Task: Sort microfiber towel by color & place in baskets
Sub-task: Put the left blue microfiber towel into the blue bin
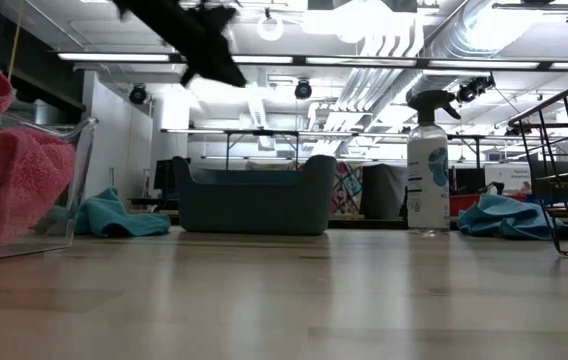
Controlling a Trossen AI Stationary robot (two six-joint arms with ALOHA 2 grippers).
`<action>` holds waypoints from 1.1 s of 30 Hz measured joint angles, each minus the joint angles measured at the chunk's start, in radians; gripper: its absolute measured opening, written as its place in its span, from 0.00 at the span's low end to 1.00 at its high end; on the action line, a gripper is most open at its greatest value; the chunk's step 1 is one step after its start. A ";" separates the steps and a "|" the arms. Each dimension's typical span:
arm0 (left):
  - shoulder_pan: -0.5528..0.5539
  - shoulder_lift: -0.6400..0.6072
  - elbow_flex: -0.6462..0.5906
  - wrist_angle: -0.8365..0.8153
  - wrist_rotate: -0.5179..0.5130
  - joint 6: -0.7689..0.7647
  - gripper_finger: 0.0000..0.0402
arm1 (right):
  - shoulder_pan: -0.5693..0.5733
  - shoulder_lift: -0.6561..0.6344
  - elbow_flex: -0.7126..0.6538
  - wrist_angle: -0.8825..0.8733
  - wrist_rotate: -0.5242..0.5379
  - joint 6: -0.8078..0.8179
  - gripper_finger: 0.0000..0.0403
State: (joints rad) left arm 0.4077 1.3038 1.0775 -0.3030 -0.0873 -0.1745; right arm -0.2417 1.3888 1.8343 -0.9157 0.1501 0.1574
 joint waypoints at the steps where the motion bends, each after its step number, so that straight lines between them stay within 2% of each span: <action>1: -0.020 -0.036 0.000 -0.064 0.000 0.008 0.00 | 0.000 0.000 0.000 0.000 0.000 0.000 0.50; 6: -0.138 -0.160 -0.002 -0.383 -0.005 -0.052 0.00 | 0.000 0.000 0.000 0.000 0.000 0.000 0.50; 8: -0.191 -0.195 -0.021 -0.460 -0.032 -0.082 0.00 | 0.000 0.000 0.000 0.000 0.000 0.000 0.50; 13: -0.291 -0.286 -0.195 -0.495 -0.130 -0.169 0.00 | 0.000 0.005 0.001 -0.001 0.000 0.000 0.50; 16: -0.303 -0.315 -0.319 -0.494 -0.125 -0.220 0.01 | 0.002 0.019 0.001 -0.002 0.001 0.000 0.50; 18: -0.298 -0.321 -0.377 -0.497 -0.087 -0.235 0.02 | 0.002 0.033 0.001 -0.003 0.000 0.000 0.50; 21: -0.284 -0.312 -0.408 -0.508 -0.011 -0.166 0.09 | 0.002 0.054 0.001 -0.002 0.001 0.003 0.50; 24: -0.269 -0.292 -0.408 -0.516 0.011 -0.075 0.18 | 0.002 0.079 0.001 0.005 0.001 0.024 0.50; 28: -0.237 -0.261 -0.407 -0.505 0.078 -0.040 0.35 | 0.009 0.113 0.001 0.007 0.001 0.026 0.50; 33: -0.235 -0.207 -0.400 -0.510 0.084 -0.072 0.54 | 0.031 0.126 0.001 0.007 -0.003 0.026 0.50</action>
State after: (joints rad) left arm 0.1726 1.0967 0.6774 -0.8133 -0.0036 -0.2465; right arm -0.2104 1.5143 1.8351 -0.9087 0.1471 0.1835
